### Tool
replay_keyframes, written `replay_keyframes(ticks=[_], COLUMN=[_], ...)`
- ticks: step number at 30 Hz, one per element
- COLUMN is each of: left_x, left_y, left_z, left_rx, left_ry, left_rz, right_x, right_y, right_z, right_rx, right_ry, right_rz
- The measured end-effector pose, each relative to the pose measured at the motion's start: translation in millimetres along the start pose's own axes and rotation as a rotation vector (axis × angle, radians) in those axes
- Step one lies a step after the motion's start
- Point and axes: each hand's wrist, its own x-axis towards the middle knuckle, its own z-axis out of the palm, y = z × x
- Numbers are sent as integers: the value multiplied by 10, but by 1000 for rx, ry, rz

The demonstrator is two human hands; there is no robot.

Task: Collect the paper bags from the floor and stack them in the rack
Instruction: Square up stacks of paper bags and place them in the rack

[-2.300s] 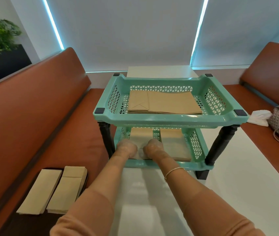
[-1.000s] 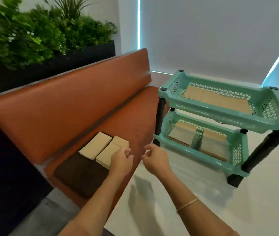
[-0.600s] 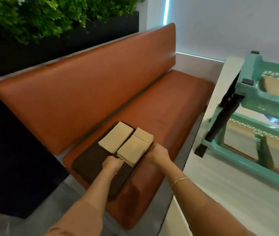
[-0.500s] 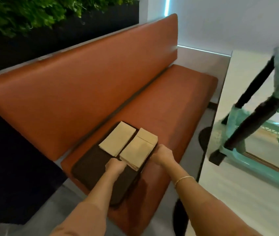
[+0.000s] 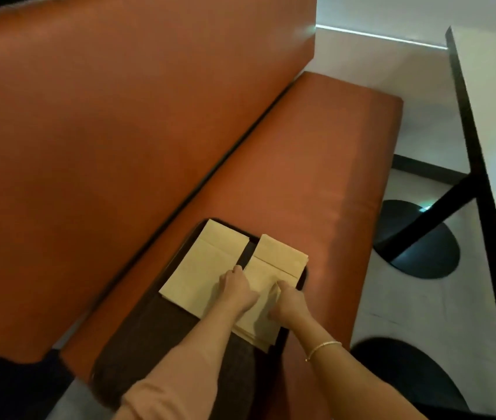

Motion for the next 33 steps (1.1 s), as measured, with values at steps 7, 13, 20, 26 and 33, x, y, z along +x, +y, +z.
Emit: replay_keyframes(ticks=[7,13,20,26,33], left_x=[184,260,213,59,-433], left_y=[70,108,186,175,74], left_z=[158,201,257,245,-111], left_rx=[261,164,101,-82,-5], left_ry=[40,13,65,75,118], left_rz=[12,-94,-182,-137,198], right_x=[187,263,308,240,-187], right_y=[-65,-206,-74,130,258], right_z=[31,-46,-57,-20,-425], right_rx=[-203,-331,-241,215,595], right_ry=[-18,-134,-112,37,296], right_rz=[-1,-30,9,93,135])
